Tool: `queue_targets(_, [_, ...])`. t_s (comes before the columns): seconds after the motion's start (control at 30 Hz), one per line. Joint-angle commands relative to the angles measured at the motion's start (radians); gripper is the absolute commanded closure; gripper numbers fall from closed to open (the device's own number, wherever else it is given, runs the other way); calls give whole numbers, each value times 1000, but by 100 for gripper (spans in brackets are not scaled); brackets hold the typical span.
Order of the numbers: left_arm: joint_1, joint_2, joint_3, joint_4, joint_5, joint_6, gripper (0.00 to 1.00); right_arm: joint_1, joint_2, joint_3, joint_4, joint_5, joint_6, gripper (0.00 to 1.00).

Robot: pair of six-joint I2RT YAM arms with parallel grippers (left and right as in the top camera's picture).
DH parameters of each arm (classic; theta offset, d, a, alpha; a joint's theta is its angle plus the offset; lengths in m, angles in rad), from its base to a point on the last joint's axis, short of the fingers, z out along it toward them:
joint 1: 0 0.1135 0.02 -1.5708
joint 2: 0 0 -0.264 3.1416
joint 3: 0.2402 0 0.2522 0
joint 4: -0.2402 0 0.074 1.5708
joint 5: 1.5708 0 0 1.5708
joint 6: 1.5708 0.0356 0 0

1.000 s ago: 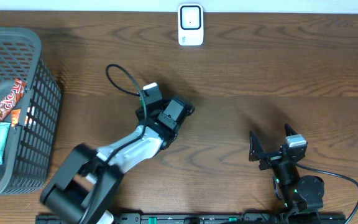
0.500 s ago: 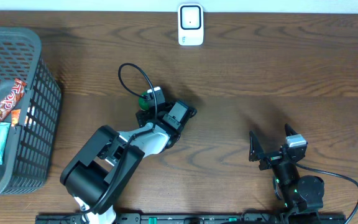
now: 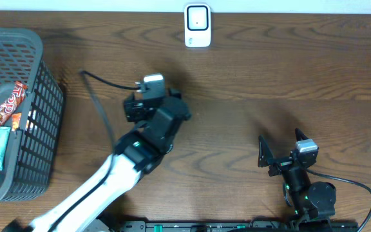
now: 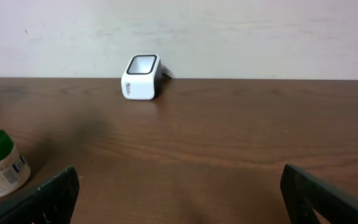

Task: Scan the item barcode
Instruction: 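Place the green-lidded jar on the table center and release, then reach the left gripper into the basket and grasp the orange tissue pack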

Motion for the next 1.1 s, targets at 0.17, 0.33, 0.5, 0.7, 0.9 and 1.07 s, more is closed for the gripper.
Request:
queue_targets(0.17, [490, -277, 397, -374, 241, 46, 2, 5, -4, -1, -3, 2, 12, 1])
queue_targets(0.33, [953, -172, 631, -632, 557, -94, 2, 5, -4, -1, -3, 2, 12, 1])
queue_targets(0.5, [1272, 37, 711, -724, 808, -226, 2, 5, -4, -1, -3, 2, 12, 1])
queue_targets(0.7, [1336, 301, 711, -741, 827, -267, 2, 5, -4, -1, -2, 2, 12, 1])
queue_targets(0.9, [1329, 549, 711, -707, 821, -267, 2, 5, -4, -1, -2, 2, 12, 1])
queue_targets(1.07, [1329, 681, 711, -665, 821, -271, 2, 5, -4, -1, -3, 2, 12, 1])
